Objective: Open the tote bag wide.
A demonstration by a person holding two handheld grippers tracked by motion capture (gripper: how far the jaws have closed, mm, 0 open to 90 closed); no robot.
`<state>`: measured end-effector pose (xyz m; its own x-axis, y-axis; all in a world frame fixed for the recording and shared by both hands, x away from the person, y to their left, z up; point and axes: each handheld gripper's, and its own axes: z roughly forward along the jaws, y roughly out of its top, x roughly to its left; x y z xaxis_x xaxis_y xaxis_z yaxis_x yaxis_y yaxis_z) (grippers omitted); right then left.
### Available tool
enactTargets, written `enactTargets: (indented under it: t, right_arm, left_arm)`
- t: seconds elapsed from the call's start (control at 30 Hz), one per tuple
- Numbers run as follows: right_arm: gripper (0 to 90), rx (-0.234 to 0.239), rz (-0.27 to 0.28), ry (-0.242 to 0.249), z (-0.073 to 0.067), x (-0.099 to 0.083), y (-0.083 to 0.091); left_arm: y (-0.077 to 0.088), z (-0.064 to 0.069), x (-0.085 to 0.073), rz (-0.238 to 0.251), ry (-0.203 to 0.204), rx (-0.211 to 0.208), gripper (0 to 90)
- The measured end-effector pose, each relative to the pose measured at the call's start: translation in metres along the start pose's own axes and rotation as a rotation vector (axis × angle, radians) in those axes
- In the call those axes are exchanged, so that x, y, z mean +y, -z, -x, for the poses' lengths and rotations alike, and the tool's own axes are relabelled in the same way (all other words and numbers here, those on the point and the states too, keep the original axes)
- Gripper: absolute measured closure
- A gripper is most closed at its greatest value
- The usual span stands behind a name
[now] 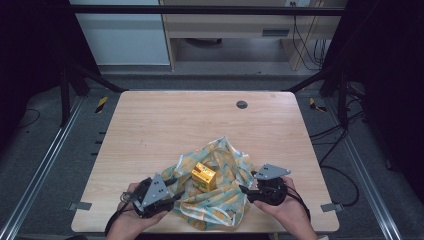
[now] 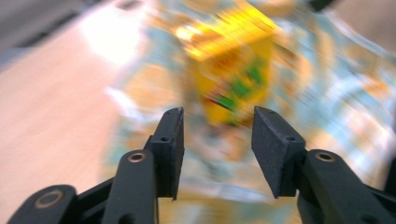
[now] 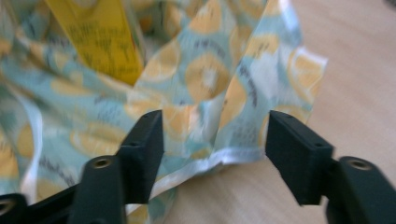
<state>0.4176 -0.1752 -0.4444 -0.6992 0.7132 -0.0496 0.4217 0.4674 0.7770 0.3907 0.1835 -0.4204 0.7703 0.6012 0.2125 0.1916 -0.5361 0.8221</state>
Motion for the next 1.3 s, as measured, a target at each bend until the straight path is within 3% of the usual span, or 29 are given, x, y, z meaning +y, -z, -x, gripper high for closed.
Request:
enactTargets:
  t: [0.07,0.1,0.13,0.17,0.27,0.33,0.4,0.43,0.47,0.53,0.6,0.7,0.77,1.0,1.3]
  right_arm:
    - [30.1,-0.017,0.019,0.003,0.003,0.009,0.003]
    - [27.6,-0.050,0.036,0.010,0.007,0.017,0.002]
    - [27.6,-0.050,0.036,0.010,0.007,0.017,0.002]
    - [25.5,-0.073,0.027,-0.016,0.013,0.022,-0.006]
    - [23.1,-0.067,0.005,-0.034,0.018,0.025,-0.019]
    - [22.3,-0.059,-0.019,-0.041,0.021,0.027,-0.033]
    - [37.9,-0.050,-0.040,-0.033,0.022,0.027,-0.045]
    - [62.0,-0.046,-0.063,-0.029,0.023,0.024,-0.054]
    - [62.0,-0.046,-0.063,-0.029,0.023,0.024,-0.054]
    - [81.4,-0.045,-0.070,-0.030,0.025,0.021,-0.061]
    - [90.0,-0.053,-0.090,-0.025,0.028,0.016,-0.066]
    - [90.0,-0.092,-0.145,-0.024,0.040,0.007,-0.069]
    - [90.0,-0.101,-0.151,-0.031,0.043,0.004,-0.068]
    - [90.0,-0.131,-0.132,-0.074,0.060,-0.005,-0.061]
    - [90.0,-0.149,-0.114,-0.074,0.064,-0.004,-0.065]
  left_arm:
    - [-0.002,-0.011,0.005,0.020,0.040,0.006,52.3]
    - [-0.014,-0.018,0.007,-0.023,0.027,0.002,47.9]
    - [-0.014,-0.018,0.007,-0.023,0.027,0.002,45.0]
    - [-0.024,-0.021,0.007,-0.072,0.027,-0.008,43.1]
    - [-0.051,-0.024,0.001,-0.171,-0.017,0.021,41.7]
    - [-0.061,-0.025,-0.006,-0.178,-0.006,0.021,45.1]
    - [-0.066,-0.026,-0.012,-0.200,-0.012,0.028,54.9]
    - [-0.067,-0.028,-0.015,-0.225,-0.027,0.036,64.6]
    - [-0.069,-0.030,-0.017,-0.237,-0.027,0.040,64.6]
    - [-0.073,-0.033,-0.022,-0.237,0.006,0.046,74.7]
    - [-0.075,-0.036,-0.025,-0.278,-0.015,0.056,82.2]
    - [-0.076,-0.039,-0.031,-0.302,0.011,0.062,87.6]
    - [-0.072,-0.041,-0.033,-0.326,-0.003,0.067,88.0]
    - [-0.062,-0.045,-0.036,-0.318,0.012,0.073,88.7]
    - [-0.063,-0.040,-0.038,-0.327,0.005,0.057,88.7]
